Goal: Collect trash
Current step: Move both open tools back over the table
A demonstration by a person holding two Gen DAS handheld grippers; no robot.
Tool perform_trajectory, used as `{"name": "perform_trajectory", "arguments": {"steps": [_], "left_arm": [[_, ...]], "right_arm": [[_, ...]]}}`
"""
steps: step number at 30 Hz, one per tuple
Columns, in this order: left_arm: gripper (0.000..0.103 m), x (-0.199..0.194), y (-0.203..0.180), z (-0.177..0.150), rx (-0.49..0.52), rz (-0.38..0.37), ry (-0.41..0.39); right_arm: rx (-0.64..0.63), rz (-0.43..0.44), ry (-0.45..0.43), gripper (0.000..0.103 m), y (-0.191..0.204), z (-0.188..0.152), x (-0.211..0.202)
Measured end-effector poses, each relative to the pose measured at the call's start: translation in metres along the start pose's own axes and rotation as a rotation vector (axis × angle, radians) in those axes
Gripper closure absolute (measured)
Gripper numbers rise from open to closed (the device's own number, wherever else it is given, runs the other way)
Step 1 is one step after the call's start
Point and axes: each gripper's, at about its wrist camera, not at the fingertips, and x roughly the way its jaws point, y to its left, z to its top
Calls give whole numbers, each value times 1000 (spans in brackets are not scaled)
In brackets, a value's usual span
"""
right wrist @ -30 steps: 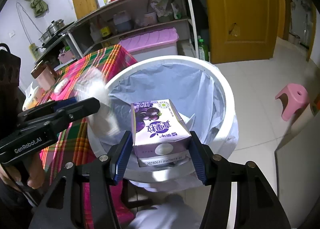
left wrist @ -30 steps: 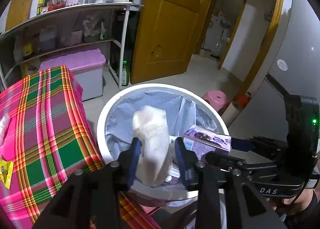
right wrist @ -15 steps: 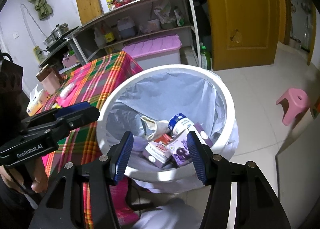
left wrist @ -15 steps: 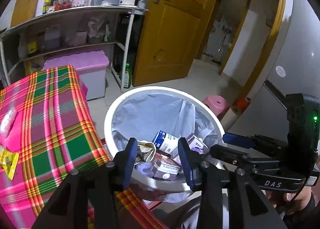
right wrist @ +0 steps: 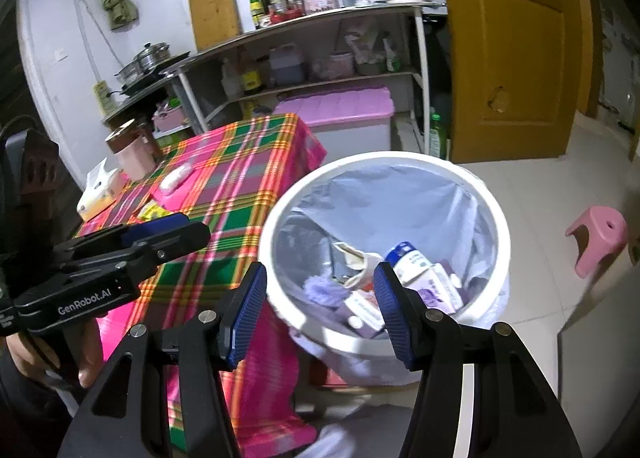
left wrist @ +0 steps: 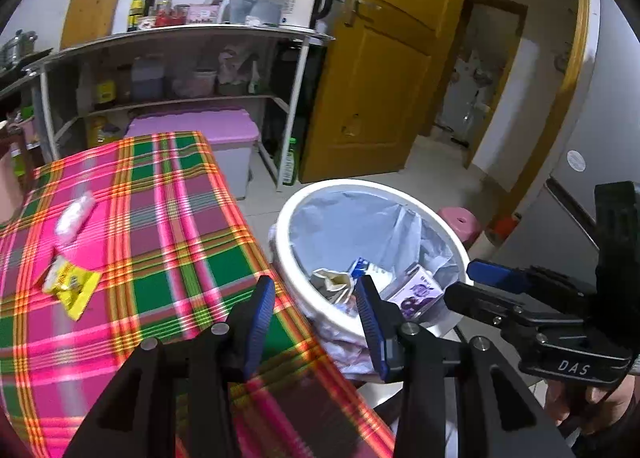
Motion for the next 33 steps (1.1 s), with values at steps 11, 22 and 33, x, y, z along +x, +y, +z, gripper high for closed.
{"name": "perform_trajectory", "arguments": {"steps": [11,22,33], "left_arm": [[61,-31,23,-17,-30,82,-42],[61,-58,57,-31,-98,158,-69],[61,-77,100,-44,-170,247,-69]], "right_arm": [[-44,56,-17,47,33,-2,1],[-121,135,1,47,69,-5,13],[-162,203,64,47,101,-4,36]]}}
